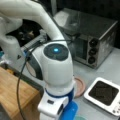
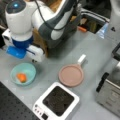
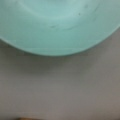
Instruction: Pick up the pan. Place the pan on the table. Pick up the bowl. Place the bowl on the stove.
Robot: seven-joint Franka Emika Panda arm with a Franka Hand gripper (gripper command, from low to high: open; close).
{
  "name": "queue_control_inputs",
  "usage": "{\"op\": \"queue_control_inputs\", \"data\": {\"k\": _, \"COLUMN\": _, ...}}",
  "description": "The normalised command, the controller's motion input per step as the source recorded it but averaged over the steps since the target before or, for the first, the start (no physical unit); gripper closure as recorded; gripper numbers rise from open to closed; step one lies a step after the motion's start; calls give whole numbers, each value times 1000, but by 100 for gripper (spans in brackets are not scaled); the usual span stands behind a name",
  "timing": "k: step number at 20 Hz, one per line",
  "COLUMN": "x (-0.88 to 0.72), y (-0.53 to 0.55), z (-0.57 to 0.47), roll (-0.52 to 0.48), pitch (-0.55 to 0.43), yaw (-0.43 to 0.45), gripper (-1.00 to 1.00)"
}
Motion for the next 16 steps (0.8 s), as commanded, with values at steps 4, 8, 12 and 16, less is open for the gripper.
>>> {"op": "queue_control_inputs", "data": {"k": 4, "x": 455, "y": -344, "z": 75, "roll": 198, "pitch": 183, "yaw": 56, "gripper": -100}}
{"op": "queue_control_inputs", "data": {"k": 8, "x": 473, "y": -333, "z": 80, "roll": 205, "pitch": 216, "yaw": 12, "gripper": -100}}
{"op": "queue_control_inputs", "data": {"k": 12, "x": 505, "y": -292, "z": 105, "roll": 167, "pitch": 240, "yaw": -13, "gripper": -100}}
{"op": "queue_control_inputs", "data": {"k": 16, "x": 497, "y": -230, "z": 114, "roll": 97, "pitch": 256, "yaw": -22, "gripper": -100}}
